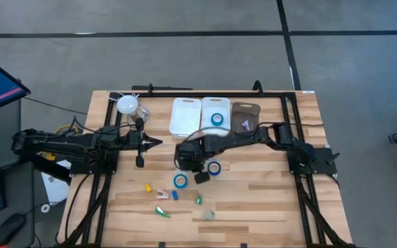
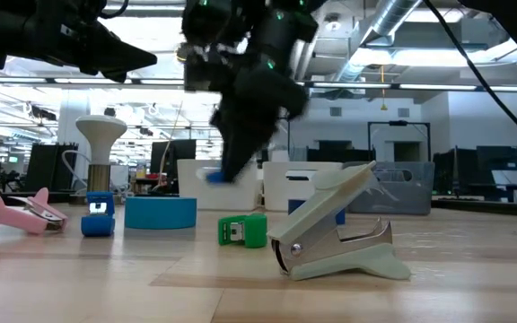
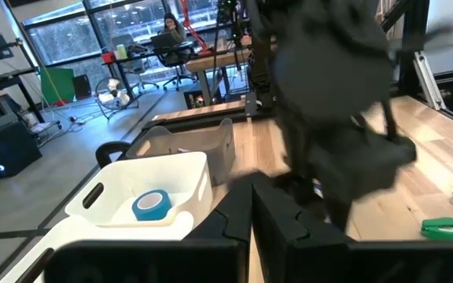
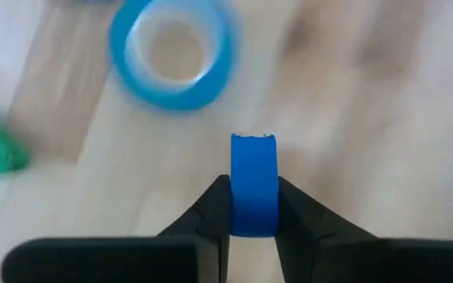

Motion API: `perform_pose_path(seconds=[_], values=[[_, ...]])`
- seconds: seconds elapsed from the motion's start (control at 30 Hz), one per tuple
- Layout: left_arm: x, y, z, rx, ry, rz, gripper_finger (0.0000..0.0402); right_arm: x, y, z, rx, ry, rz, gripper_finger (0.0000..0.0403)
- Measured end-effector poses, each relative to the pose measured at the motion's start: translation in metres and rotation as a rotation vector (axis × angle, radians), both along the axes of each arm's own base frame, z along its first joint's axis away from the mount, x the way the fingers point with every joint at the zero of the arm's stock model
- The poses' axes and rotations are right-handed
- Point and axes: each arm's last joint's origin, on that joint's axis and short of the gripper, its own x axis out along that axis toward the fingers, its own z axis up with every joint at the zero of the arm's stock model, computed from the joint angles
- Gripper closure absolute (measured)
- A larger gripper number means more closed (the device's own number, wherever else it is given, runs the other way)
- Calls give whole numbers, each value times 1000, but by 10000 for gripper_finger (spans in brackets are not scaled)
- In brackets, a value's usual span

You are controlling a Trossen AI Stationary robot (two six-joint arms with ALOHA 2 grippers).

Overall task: Pick and place Stapler, Stapler remover, tape
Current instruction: Put the top blue stapler into the left white bin

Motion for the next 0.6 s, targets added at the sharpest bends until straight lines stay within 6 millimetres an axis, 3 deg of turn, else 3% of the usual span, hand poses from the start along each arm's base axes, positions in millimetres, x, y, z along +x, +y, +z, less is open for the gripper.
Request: perform_pose_path(seconds=[0.37,0.6], values=[[0,0,0,0,0,0,399,14,-73,72,-162,-184,-221,345],[0,0,0,1,0,0,399,8,-129,74,-155,-195,-374,345]])
